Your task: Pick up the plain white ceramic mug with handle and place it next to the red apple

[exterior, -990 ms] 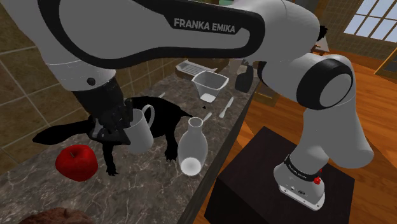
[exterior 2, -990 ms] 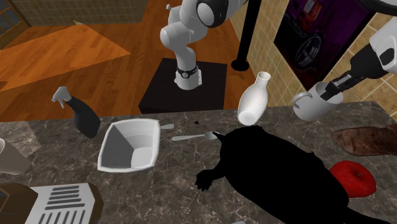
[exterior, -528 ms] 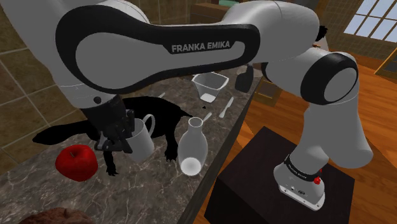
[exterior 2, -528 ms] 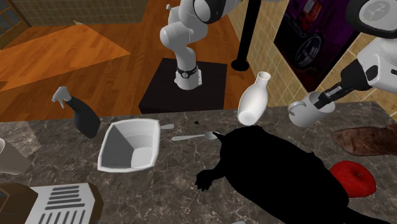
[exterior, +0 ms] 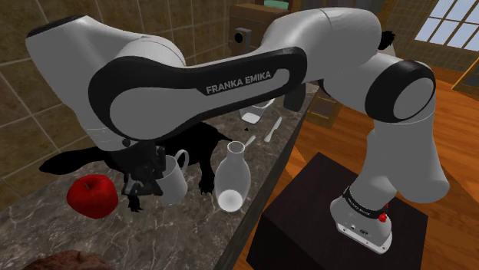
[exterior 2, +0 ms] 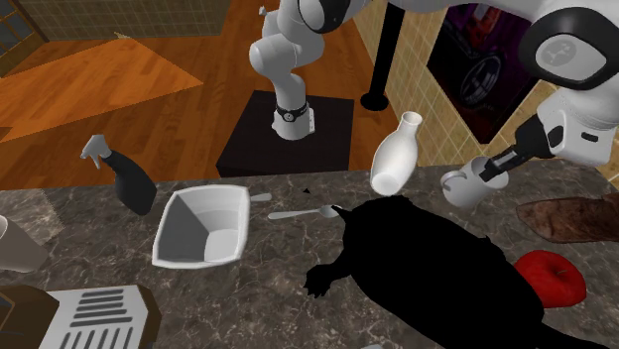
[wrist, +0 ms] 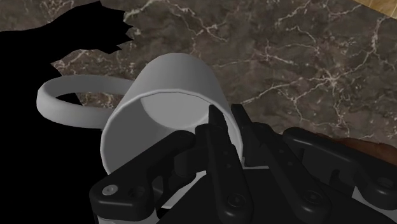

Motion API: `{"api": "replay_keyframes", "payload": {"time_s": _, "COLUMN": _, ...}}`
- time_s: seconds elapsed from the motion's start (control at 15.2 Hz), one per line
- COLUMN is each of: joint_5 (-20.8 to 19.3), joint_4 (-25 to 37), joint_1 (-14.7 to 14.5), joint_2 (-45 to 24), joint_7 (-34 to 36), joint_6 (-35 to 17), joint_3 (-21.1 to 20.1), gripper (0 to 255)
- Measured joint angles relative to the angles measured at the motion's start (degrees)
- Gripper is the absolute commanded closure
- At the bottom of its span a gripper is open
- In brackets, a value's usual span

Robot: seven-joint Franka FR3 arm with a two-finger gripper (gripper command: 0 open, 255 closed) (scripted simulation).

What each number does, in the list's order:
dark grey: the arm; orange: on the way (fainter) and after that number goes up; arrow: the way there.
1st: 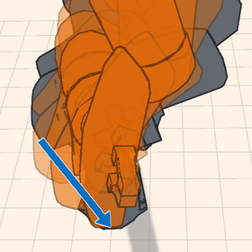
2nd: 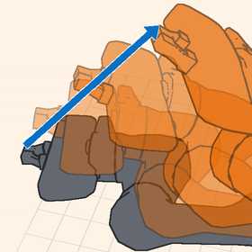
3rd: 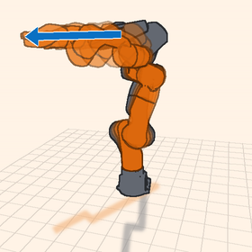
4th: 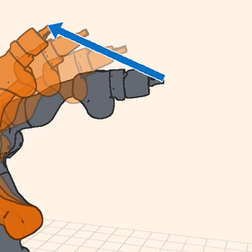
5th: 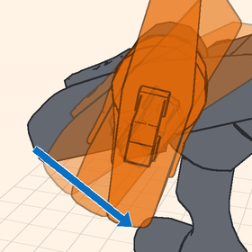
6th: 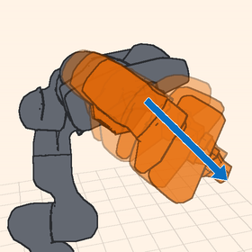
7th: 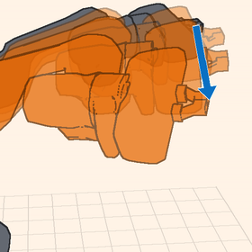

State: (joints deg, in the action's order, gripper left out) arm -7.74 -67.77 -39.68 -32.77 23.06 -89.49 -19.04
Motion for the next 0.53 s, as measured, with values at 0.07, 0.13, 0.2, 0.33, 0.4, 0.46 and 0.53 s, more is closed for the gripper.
{"api": "replay_keyframes", "payload": {"time_s": 0.07, "joint_5": 0.03, "joint_4": -1.18, "joint_1": 0.16, "joint_2": 0.19, "joint_7": -0.02, "joint_6": -0.97, "joint_3": 0.00, "gripper": 255}}
{"api": "replay_keyframes", "payload": {"time_s": 0.13, "joint_5": 0.02, "joint_4": -2.02, "joint_1": 0.27, "joint_2": 0.19, "joint_7": -0.02, "joint_6": -1.80, "joint_3": 0.03, "gripper": 255}}
{"api": "replay_keyframes", "payload": {"time_s": 0.2, "joint_5": 0.01, "joint_4": -2.67, "joint_1": 0.35, "joint_2": 0.18, "joint_7": -0.04, "joint_6": -2.46, "joint_3": 0.05, "gripper": 255}}
{"api": "replay_keyframes", "payload": {"time_s": 0.33, "joint_5": 0.02, "joint_4": -4.52, "joint_1": 0.49, "joint_2": 0.33, "joint_7": 0.07, "joint_6": -4.15, "joint_3": 0.04, "gripper": 255}}
{"api": "replay_keyframes", "payload": {"time_s": 0.4, "joint_5": 0.02, "joint_4": -5.29, "joint_1": 0.56, "joint_2": 0.37, "joint_7": 0.10, "joint_6": -4.87, "joint_3": 0.05, "gripper": 255}}
{"api": "replay_keyframes", "payload": {"time_s": 0.46, "joint_5": -0.04, "joint_4": -5.62, "joint_1": 0.61, "joint_2": 0.15, "joint_7": 0.06, "joint_6": -5.42, "joint_3": 0.10, "gripper": 255}}
{"api": "replay_keyframes", "payload": {"time_s": 0.53, "joint_5": -0.11, "joint_4": -5.99, "joint_1": 0.59, "joint_2": -0.11, "joint_7": 0.11, "joint_6": -6.05, "joint_3": 0.14, "gripper": 255}}
